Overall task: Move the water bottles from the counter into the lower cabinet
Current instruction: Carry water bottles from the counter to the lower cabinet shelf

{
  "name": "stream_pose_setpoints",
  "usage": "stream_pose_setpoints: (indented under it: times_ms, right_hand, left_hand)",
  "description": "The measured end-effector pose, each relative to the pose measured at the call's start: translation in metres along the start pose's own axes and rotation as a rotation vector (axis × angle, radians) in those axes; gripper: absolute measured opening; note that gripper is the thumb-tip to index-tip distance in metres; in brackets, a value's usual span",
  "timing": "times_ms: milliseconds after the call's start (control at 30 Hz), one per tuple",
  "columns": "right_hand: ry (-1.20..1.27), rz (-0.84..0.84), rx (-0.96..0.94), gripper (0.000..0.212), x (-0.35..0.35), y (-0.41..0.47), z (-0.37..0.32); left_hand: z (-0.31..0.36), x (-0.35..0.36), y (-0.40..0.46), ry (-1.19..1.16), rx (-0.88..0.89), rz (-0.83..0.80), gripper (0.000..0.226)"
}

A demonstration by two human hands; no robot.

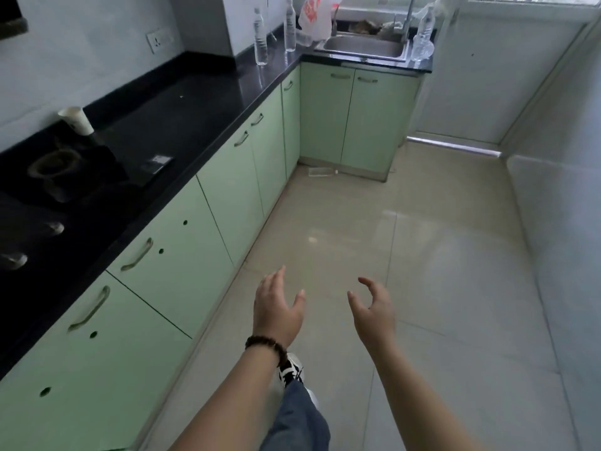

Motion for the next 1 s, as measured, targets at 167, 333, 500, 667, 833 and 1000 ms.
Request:
stream_pose_setpoints:
  times_ms: [167,333,500,667,833,1000]
  right_hand:
    - [-0.008,-0.02,-0.026,0.037,0.032,0.115,-0.029]
    - [-0.028,-0.012,-0.047,0.038,0.058,0.243,-0.083]
    - [-0.022,0.021,-0.07,0.038,0.073,0.344,-0.127]
    - [-0.019,0.029,-0.048,0.037,0.091,0.429,-0.137]
    - [0.007,0.022,-0.058,0.036,0.11,0.536,-0.153]
    - [0.033,-0.009,-0.09,0.036,0.134,0.664,-0.182]
  left_hand:
    - [0.008,0.014,0.117,-0.006,-0.015,0.021,0.063]
    - [0.035,0.005,0.253,-0.01,-0.008,0.036,0.063]
    - [0.07,0.002,0.365,-0.017,0.022,0.041,0.062]
    - [0.086,0.021,0.452,-0.022,0.021,0.009,0.063]
    - [0.097,0.037,0.552,-0.023,0.002,0.035,0.064]
    - [0.132,0.055,0.67,0.0,0.008,0.083,0.064]
Point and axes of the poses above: each hand's wrist, its own y-axis towards the middle knuckle, its own x-axis out of the palm, z = x × y, the point moved 5 cm from there along y, towards the middle knuckle, and after that the axes turned 3 degrees about -y, right-handed, at the moved point
